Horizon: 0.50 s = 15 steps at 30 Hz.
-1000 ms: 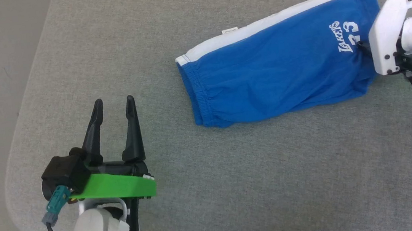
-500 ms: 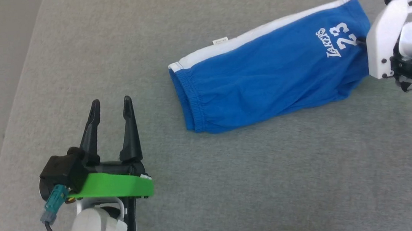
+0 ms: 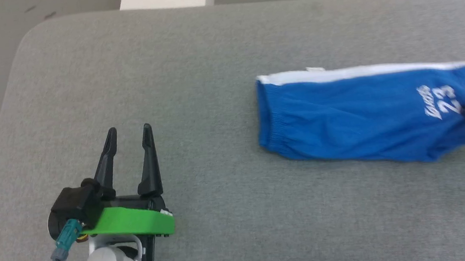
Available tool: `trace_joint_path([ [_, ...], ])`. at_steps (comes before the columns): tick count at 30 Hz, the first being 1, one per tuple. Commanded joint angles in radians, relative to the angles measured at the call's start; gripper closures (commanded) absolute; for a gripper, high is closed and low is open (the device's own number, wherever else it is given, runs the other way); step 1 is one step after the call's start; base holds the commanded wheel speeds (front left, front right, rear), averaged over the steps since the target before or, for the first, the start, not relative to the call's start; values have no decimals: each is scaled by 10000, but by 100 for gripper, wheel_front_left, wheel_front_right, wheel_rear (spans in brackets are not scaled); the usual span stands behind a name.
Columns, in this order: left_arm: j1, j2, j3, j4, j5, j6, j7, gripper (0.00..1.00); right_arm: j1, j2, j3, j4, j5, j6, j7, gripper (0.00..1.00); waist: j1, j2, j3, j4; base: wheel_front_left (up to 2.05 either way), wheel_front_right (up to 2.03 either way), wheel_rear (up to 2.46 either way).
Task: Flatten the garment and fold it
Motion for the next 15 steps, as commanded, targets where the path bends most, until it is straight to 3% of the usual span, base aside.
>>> trace_joint_path([
  [1,130,-21,-12,13,89,-50,-38,0,241,-47,-236,-113,-162,-15,96,100,0,-1,-273,-256,0,0,0],
  [8,232,-21,-59,41,112,-58,-38,0,537,114,-547,-1072,-645,-15,432,100,0,-1,-342,-201,0,0,0],
  [15,328,-22,-46,116,106,-50,-38,0,526,-13,604,-2579,-662,-15,866,100,0,-1,-536,-110,0,0,0],
])
